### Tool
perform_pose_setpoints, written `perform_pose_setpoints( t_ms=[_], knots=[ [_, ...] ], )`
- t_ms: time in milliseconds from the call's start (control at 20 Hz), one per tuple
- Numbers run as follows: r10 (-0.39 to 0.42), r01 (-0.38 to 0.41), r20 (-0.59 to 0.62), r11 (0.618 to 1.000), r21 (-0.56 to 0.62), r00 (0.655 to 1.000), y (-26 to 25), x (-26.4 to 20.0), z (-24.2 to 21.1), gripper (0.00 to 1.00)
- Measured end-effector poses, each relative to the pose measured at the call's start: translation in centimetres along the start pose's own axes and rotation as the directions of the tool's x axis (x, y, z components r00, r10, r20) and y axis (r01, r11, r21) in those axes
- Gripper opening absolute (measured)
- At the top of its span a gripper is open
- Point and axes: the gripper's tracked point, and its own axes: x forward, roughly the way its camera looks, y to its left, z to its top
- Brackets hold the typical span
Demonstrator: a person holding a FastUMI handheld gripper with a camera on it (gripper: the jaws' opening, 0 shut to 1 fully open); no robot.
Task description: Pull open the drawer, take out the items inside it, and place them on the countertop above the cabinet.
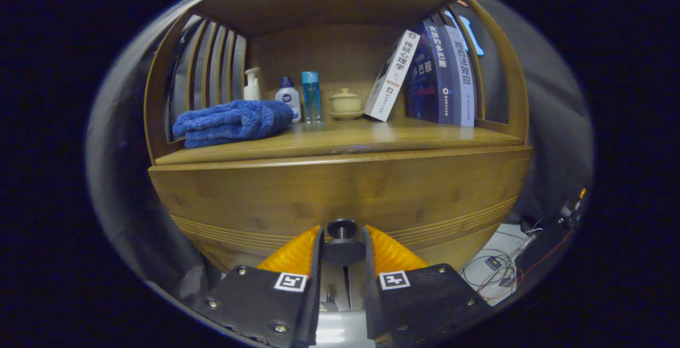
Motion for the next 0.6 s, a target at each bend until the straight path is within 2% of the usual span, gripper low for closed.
perform_pose_setpoints(
  t_ms=[400, 600],
  knots=[
    [-0.067, 0.066, 0.012, 0.997, 0.035, 0.998, -0.4, -8.2, -2.4, 0.35],
    [-0.105, 0.106, -0.021, 0.994, 0.023, 0.994, -0.8, -12.2, -4.2, 0.35]
  ],
)
